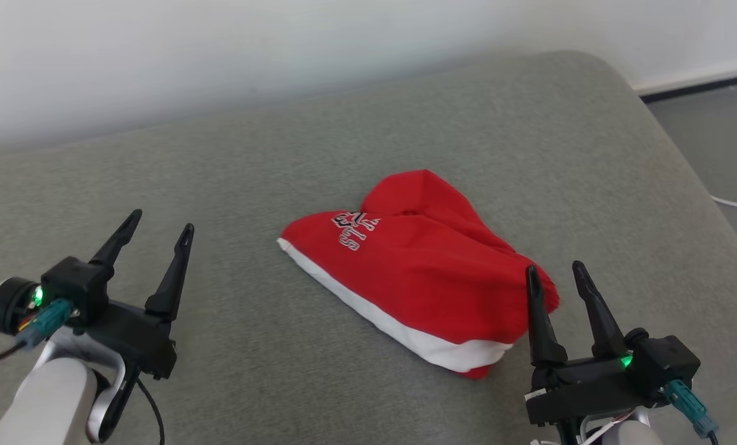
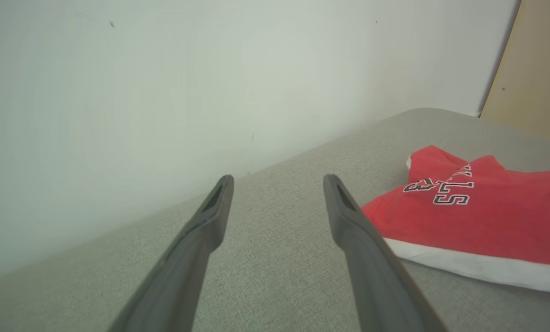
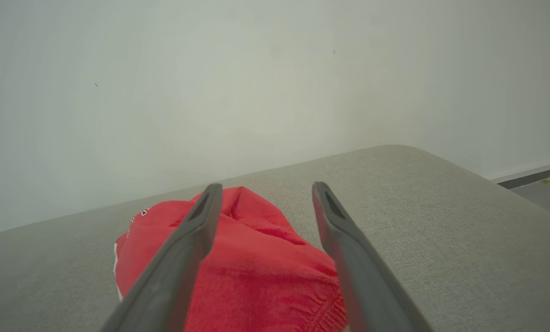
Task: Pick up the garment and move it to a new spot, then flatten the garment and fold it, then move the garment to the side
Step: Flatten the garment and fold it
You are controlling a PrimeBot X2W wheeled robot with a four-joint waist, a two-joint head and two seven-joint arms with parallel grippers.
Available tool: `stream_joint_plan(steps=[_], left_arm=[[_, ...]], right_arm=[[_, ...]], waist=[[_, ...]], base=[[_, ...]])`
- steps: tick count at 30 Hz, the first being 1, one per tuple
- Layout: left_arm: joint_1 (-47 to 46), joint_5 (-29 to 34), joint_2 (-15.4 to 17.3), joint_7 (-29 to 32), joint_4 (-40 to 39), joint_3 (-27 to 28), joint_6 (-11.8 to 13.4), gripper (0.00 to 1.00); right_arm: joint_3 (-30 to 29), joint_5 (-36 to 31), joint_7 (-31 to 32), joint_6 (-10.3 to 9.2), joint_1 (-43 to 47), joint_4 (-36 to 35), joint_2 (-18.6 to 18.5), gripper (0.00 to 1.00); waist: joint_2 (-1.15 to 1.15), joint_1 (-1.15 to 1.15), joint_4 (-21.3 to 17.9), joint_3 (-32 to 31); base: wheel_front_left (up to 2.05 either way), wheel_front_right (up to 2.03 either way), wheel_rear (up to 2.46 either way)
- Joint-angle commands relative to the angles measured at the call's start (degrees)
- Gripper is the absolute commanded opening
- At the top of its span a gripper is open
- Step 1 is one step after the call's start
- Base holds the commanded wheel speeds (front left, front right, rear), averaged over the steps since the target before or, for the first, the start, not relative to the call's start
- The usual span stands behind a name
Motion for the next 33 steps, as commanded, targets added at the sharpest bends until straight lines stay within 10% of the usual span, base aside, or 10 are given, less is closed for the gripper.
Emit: stream_joint_plan(steps=[1,14,31,32,33], left_arm=[[-1.15,-1.3,0.81,0.64,0.51,-1.29,0.13,1.0],[-8.05,-15.42,8.2,5.92,5.05,-17.33,0.13,1.0],[-15.32,-21.45,8.46,6.04,17.14,-28.35,0.13,1.0],[-15.47,-22.49,8.27,6.29,17.74,-28.82,0.13,0.85],[-15.44,-23.43,8.1,6.61,18.06,-29.63,0.12,0.21]], right_arm=[[0.4,0.98,-0.26,0.01,-0.5,0.23,0.33,1.0],[1.78,4.88,-0.16,0.01,-1.16,1.45,0.35,1.0],[2.53,6.01,-0.16,0.01,-2.23,1.96,0.35,1.0],[2.51,5.98,-0.16,0.01,-2.24,1.97,0.35,1.0],[2.42,5.95,-0.16,0.01,-2.22,1.99,0.33,1.0]], waist=[[0.0,-0.01,-4.96,3.68],[0.0,-0.01,-12.18,5.37],[0.0,-0.01,-15.29,7.92],[0.0,-0.01,-15.34,7.93],[0.0,-0.01,-15.36,7.89]], base=[[0.0,0.0,0.0],[0.0,0.0,0.0],[0.0,0.0,0.0],[0.0,0.0,0.0],[0.0,0.0,0.0]])
